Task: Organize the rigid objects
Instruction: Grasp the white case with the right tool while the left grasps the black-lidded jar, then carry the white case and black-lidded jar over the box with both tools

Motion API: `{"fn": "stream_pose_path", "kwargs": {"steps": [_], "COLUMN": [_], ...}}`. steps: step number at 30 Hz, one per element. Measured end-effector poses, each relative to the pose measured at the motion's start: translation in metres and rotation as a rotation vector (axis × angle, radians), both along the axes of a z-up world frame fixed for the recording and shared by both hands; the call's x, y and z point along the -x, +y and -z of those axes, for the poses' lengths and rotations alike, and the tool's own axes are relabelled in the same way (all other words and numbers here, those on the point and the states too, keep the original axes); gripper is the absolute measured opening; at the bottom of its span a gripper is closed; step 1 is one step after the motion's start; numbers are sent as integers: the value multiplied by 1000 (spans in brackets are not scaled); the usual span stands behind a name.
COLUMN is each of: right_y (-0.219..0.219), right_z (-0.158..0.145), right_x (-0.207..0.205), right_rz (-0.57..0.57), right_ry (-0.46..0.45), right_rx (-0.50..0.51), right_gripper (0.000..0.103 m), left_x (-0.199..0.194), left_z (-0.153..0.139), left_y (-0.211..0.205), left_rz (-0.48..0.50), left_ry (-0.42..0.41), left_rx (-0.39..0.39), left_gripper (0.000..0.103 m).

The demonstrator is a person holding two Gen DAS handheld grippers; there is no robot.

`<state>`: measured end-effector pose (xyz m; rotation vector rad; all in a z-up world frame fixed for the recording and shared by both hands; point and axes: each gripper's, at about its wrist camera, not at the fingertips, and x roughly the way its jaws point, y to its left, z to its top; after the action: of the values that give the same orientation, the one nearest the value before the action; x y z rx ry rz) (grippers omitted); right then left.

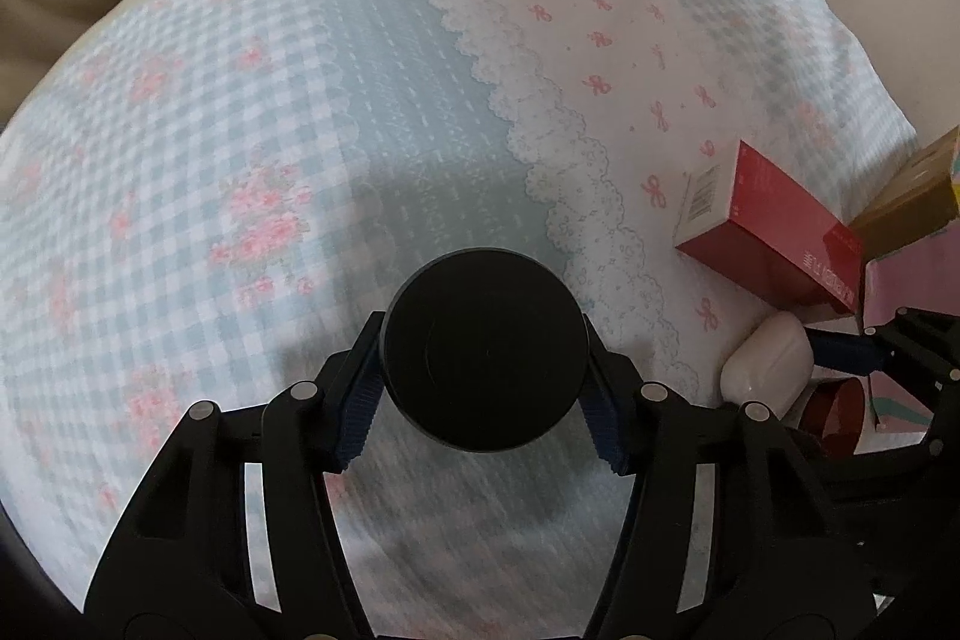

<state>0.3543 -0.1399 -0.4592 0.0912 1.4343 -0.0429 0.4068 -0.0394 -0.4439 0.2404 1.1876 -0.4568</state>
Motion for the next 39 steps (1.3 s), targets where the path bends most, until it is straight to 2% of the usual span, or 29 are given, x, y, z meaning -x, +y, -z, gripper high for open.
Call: {"fn": "stream_pose_path", "kwargs": {"steps": [8, 15, 24, 29, 39], "right_y": [1, 4, 9, 0, -46], "right_z": [-30, -76, -160, -202, -271], "right_x": [8, 32, 92, 129, 188], "right_rz": [4, 5, 34, 90, 153], "right_ry": [-52, -111, -201, -244, -339], "right_rx": [-14, -17, -25, -43, -31], "right_gripper": [56, 56, 56, 56, 56], "left_x": [24, 59, 116, 154, 215], "left_z": [-36, -92, -179, -222, -269], "left_y": [11, 25, 41, 46, 24], "left_rz": [-2, -15, -28, -19, -34], "left_ry": [-32, -73, -108, -132, -159], "left_rx": [14, 55, 126, 167, 215], "left_gripper": [55, 55, 55, 55, 55]}}
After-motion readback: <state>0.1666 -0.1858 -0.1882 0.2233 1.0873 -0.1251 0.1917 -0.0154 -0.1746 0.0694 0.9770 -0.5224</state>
